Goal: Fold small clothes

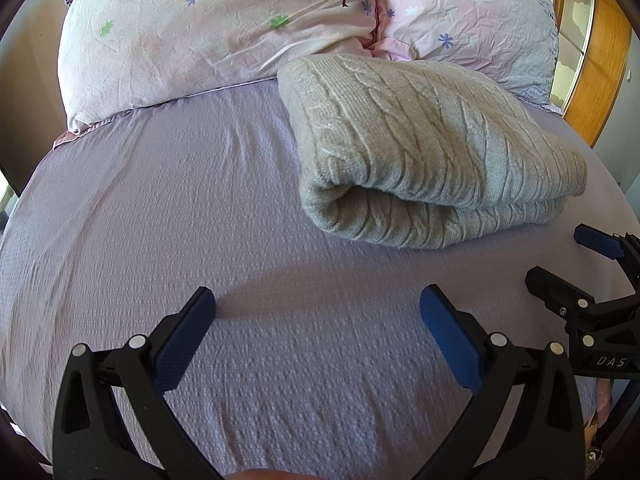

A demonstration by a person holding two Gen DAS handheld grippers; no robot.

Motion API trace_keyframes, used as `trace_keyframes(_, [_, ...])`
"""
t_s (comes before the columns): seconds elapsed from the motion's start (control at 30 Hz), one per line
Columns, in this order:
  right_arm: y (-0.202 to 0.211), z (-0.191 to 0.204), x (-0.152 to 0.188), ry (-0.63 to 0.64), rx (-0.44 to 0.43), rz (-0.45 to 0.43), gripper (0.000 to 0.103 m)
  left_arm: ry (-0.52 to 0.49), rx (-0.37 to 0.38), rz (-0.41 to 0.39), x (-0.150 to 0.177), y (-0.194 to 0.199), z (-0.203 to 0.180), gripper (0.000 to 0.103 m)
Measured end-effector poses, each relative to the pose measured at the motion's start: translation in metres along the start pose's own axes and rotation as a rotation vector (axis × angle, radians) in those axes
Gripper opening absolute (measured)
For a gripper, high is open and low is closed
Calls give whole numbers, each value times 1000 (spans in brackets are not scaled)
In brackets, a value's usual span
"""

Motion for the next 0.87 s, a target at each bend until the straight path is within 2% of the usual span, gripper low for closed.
trace_keyframes(0.87, [0,0,0,-4,3,-1,102,2,-3,4,1,-1,1,101])
Point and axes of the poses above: each gripper's, at about its wrist camera, not at the fingertips, and y roughly against the way its jaws point, z to its left, x to its underside, the point moved 7 cm from there along -y, roughly the way its jaws point, and after that the axes turned 2 degrees about x, right-handed, at the moved point
